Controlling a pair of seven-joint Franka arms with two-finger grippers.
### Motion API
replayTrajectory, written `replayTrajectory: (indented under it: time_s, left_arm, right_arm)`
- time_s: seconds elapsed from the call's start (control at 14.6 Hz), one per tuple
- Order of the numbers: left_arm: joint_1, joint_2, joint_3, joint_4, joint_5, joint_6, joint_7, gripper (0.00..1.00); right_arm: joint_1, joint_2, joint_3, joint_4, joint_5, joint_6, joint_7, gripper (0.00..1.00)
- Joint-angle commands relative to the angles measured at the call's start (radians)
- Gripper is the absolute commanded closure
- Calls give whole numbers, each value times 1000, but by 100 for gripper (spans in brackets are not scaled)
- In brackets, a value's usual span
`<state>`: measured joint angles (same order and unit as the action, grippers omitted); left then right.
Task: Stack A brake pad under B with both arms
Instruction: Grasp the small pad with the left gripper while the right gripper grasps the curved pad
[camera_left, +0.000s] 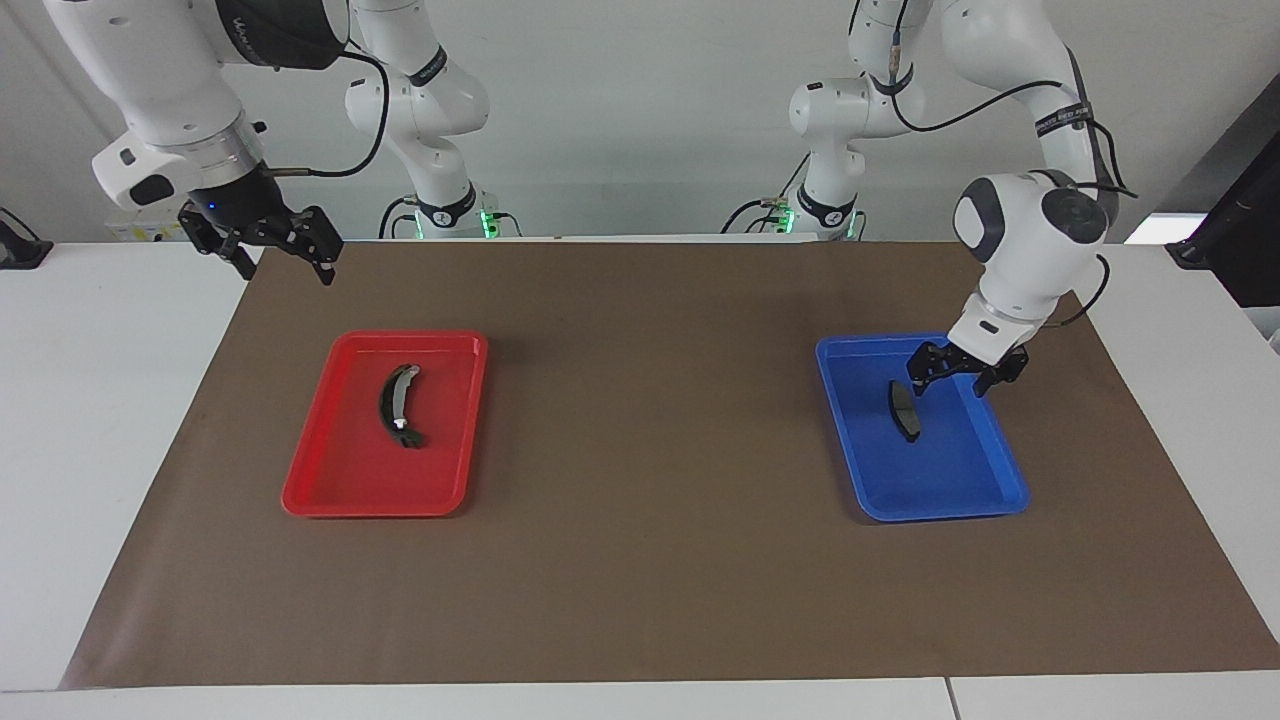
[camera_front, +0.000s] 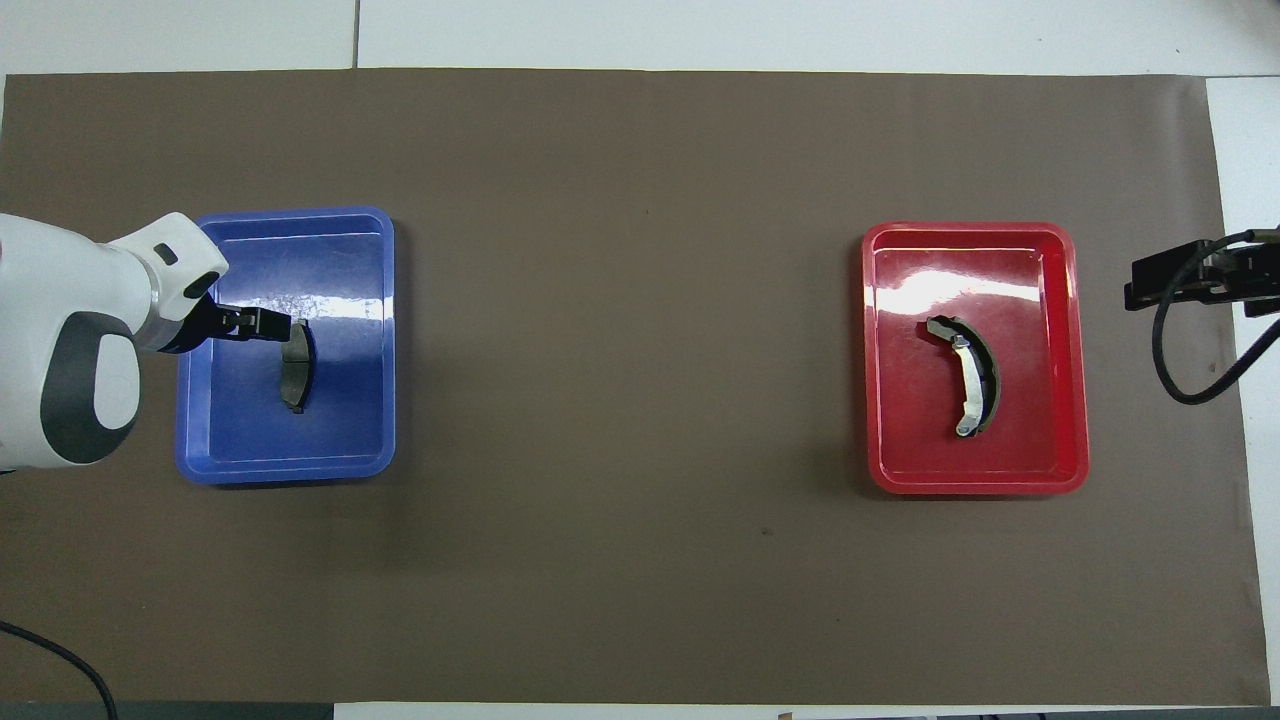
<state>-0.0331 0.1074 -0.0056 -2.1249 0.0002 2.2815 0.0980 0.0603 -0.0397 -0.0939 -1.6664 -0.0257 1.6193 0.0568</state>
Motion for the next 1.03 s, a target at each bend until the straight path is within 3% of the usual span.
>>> replayTrajectory:
  time_s: [0.0, 0.48, 0.62, 0.82, 0.96]
  left_arm:
    - [-10, 3, 9, -87, 9, 117, -12, 3]
    - [-11, 17, 7, -165, 9, 164, -11, 8]
    - [-11, 12, 7, -188, 9, 170, -12, 20]
    - [-13, 11, 9, -199, 11, 184, -12, 49]
    - [-11, 11, 9, -196, 11, 185, -3, 51]
  right_arm:
    - [9, -86, -1, -244, 24, 187, 8, 0]
    - [41, 6, -1, -585, 64, 712, -72, 0]
    - [29, 32, -1, -654, 66, 806, -141, 0]
    - [-2, 67, -1, -688, 64, 860, -166, 0]
    - [-5, 98, -1, -699, 64, 899, -178, 0]
